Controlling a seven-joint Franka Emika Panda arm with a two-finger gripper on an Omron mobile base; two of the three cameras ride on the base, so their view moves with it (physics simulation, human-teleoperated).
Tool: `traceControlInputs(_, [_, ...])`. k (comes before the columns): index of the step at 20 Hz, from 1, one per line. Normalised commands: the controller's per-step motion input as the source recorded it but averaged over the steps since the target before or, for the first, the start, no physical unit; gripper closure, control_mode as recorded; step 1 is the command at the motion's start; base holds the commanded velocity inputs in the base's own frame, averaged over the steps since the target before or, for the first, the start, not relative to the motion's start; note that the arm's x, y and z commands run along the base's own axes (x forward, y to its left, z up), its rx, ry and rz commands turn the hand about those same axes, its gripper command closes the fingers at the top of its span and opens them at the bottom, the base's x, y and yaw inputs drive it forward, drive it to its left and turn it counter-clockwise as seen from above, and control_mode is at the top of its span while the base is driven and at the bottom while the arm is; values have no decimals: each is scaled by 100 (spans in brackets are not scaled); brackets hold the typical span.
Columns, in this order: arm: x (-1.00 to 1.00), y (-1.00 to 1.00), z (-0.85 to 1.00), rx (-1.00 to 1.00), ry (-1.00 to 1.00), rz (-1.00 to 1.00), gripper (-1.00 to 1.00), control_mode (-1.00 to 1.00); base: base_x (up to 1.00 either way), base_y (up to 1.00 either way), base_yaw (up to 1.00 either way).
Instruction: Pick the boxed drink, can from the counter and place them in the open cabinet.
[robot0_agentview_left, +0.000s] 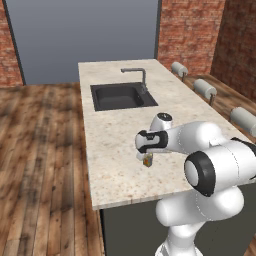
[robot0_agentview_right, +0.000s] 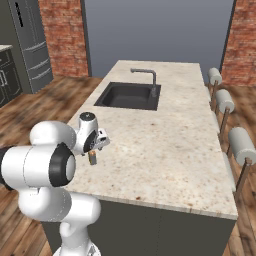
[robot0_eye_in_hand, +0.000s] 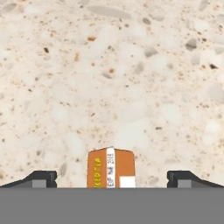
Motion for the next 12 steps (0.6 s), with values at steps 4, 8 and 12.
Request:
traceControlInputs(4, [15,0,0,0,0,0,-100,-100,0,0,0])
traceControlInputs(8, [0,0,0,0,0,0,-100,-100,0,0,0])
traceControlInputs(12, [-10,0,-8,0,1,0,-100,-100,0,0,0])
